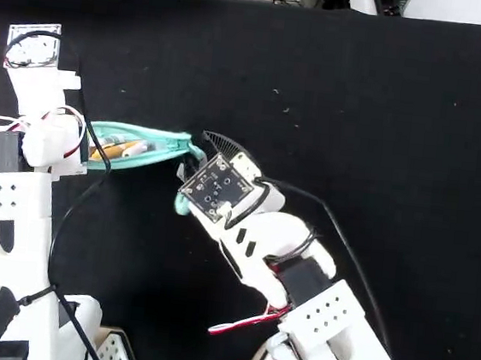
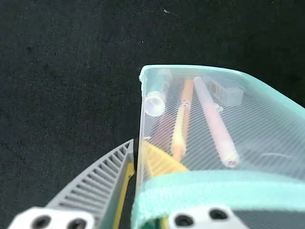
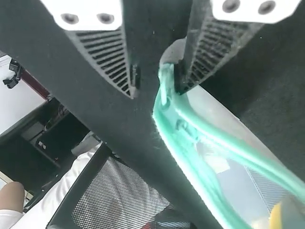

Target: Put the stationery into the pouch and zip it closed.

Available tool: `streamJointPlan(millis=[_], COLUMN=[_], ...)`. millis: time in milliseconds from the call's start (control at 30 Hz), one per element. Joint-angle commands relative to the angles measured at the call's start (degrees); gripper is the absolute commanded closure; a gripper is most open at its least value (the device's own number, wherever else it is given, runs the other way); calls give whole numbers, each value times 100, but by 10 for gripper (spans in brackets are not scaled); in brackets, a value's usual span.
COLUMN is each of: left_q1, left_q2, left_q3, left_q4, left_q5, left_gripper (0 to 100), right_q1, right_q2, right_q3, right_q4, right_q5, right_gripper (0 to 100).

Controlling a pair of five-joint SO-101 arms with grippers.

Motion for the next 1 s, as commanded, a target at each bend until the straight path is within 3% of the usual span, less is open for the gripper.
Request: streamJointPlan(millis=[0,367,433,833,967], left_q1=[-22,-31,-31,-31,-4], left_q2=[114,114,114,114,114], left_q3=[286,286,286,286,259], left_q4=[-26,-26,-26,-26,0], left_q5=[9,26,26,26,35], left_gripper=[970,970,970,970,970], right_q1=[70,88,88,607,484], right_q2=[57,66,40,31,57], right_q3=[-514,-418,-400,-347,-321], right_q4=[79,62,-97,-237,-211], right_q5=[26,53,334,1231,1301], right_gripper=[891,926,992,986,986])
